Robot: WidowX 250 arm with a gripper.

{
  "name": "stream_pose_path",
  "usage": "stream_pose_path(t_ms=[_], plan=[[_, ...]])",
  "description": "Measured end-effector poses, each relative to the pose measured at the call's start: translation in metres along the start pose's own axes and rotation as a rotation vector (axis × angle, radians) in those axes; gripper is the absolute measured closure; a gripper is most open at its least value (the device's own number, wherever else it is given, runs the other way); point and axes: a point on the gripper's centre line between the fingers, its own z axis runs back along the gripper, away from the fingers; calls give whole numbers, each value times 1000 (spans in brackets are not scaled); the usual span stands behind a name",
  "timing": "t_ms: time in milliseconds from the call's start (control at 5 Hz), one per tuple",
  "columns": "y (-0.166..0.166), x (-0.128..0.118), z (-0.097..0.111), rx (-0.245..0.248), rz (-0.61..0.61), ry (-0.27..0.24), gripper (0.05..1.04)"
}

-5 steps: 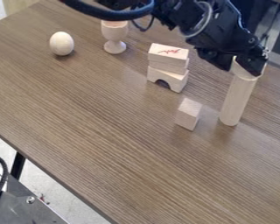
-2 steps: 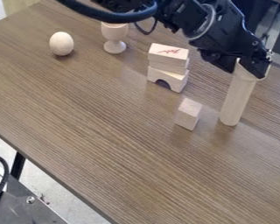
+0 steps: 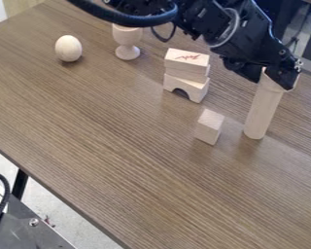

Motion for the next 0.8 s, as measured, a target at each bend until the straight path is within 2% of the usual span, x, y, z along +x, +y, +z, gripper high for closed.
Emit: stream_pose_path(t_ms=[200,400,800], plan=[[1,2,0,2,-9,-1,307],[3,-2,-2,8,-24,16,83],[2,-1,-2,5,-32,12,84]])
